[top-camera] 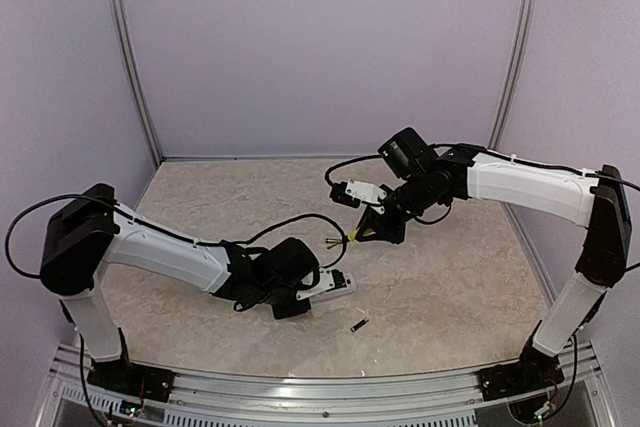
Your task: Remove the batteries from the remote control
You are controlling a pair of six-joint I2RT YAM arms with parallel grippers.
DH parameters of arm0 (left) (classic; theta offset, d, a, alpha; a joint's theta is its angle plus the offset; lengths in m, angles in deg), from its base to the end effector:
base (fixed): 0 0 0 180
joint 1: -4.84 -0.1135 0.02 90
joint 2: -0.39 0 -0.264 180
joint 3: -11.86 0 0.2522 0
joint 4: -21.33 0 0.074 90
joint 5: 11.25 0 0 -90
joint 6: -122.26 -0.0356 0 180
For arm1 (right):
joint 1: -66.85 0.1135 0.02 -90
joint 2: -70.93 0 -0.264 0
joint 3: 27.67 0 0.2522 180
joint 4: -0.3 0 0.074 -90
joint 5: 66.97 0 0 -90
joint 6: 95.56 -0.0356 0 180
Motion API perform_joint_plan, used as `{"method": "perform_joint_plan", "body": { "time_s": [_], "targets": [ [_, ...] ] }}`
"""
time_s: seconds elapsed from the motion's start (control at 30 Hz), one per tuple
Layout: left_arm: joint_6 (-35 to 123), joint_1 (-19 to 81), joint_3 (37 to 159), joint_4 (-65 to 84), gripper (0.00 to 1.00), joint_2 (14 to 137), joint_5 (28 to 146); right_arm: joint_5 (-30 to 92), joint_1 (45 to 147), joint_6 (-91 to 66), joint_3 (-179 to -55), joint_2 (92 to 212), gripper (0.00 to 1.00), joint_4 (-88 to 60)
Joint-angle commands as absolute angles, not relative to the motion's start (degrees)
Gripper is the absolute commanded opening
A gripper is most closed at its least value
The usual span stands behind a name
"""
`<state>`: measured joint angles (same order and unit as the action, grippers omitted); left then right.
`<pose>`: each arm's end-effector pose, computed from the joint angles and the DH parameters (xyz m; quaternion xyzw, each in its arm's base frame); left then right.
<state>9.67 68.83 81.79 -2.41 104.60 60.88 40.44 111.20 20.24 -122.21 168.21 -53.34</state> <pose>0.1634 -0.3101 0.1359 0.6200 0.7206 0.0435 0.3073 0.2537 0.2629 0.2734 -0.5796 0.7493 0.1891 0.2588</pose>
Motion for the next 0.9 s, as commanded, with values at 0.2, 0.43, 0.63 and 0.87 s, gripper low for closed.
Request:
{"method": "perform_joint_plan", "body": {
  "time_s": [0.2, 0.43, 0.63, 0.87],
  "targets": [
    [15.0, 64.6, 81.1, -6.5, 0.06, 102.7, 73.7, 30.2, 107.3, 9.9, -111.3, 161.8, 0.0, -41.6],
    [18.9, 62.9, 80.9, -6.8, 0.07, 101.6, 78.1, 27.5, 106.9, 2.2, -106.4, 160.7, 0.0, -34.1],
    [20.9, 62.7, 80.1, -6.0, 0.34, 100.8, 78.4, 25.3, 106.8, -3.4, -103.2, 160.7, 0.0, -29.1],
    [21.7, 62.8, 78.5, -4.0, 0.96, 96.8, 79.7, 22.3, 106.7, -5.5, -99.9, 158.5, 0.0, -26.1]
  ]
}}
